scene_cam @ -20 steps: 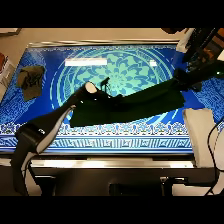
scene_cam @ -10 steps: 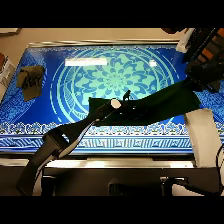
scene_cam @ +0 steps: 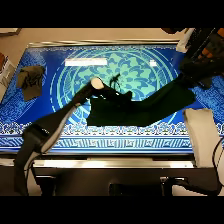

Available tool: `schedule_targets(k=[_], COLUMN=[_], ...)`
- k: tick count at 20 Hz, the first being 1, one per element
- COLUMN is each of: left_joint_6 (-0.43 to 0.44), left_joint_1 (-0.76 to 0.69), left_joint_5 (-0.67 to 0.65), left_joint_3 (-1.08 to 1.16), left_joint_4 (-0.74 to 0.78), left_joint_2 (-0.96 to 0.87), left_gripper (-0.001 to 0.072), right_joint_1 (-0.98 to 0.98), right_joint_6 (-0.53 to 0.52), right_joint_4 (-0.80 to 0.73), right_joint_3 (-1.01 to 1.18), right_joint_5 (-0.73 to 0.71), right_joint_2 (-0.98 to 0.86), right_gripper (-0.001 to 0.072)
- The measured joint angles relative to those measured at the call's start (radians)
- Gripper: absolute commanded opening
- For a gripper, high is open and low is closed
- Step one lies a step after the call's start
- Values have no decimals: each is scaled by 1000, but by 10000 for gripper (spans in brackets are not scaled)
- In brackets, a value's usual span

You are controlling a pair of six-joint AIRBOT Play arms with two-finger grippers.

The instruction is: Fold the clothes and pants, and hang the long-sleeved shirts on hangers.

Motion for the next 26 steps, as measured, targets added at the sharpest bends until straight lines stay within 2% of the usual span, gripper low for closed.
schedule_targets(k=[4, 8, 12, 17, 23, 26], left_joint_6=[0, 0, -1, 0, 2, 3], left_joint_1=[164, 318, 422, 465, 474, 475], left_joint_5=[-217, -345, -397, -420, -426, -422], left_joint_3=[2, 2, 2, 2, 2, 2], left_joint_4=[269, 405, 450, 467, 473, 473], left_joint_2=[203, 363, 443, 467, 466, 466], left_gripper=[18, 18, 18, 18, 18, 18], right_joint_1=[143, 301, 443, 564, 612, 617], right_joint_6=[78, 171, 258, 321, 346, 351], right_joint_4=[10, 10, -2, -6, -4, -3], right_joint_3=[0, 0, 0, 0, 0, 0], right_joint_5=[-106, -231, -349, -462, -486, -494], right_joint_2=[-43, -111, -203, -329, -438, -462], right_gripper=[28, 28, 28, 28, 29, 96])
